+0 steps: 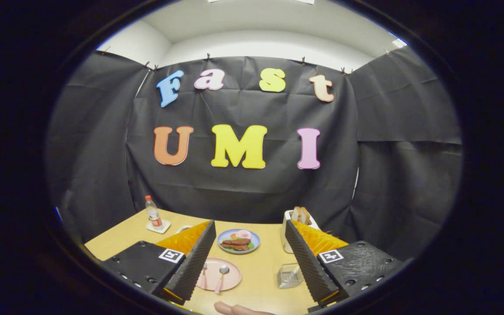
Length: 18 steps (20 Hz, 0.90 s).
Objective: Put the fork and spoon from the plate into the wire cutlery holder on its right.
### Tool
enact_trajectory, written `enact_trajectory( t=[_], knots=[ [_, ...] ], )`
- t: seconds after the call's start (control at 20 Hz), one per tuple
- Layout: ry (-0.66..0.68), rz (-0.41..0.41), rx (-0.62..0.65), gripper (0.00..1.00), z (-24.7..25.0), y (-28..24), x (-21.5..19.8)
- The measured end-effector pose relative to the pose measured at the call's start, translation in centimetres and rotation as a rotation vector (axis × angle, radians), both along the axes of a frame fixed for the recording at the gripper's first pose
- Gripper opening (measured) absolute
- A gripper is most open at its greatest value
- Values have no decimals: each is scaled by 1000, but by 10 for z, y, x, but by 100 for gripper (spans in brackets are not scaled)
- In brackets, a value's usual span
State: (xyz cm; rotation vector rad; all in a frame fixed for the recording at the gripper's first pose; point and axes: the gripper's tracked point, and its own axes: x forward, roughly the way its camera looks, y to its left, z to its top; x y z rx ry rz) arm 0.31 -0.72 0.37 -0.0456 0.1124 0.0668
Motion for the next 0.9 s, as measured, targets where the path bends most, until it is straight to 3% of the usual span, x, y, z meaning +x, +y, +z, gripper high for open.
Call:
enact_trajectory(
  t=[0.45, 0.9],
  knots=[
    [173, 29, -40, 96, -81, 24, 42],
    [432, 39, -98, 96, -211, 53, 95]
  ],
)
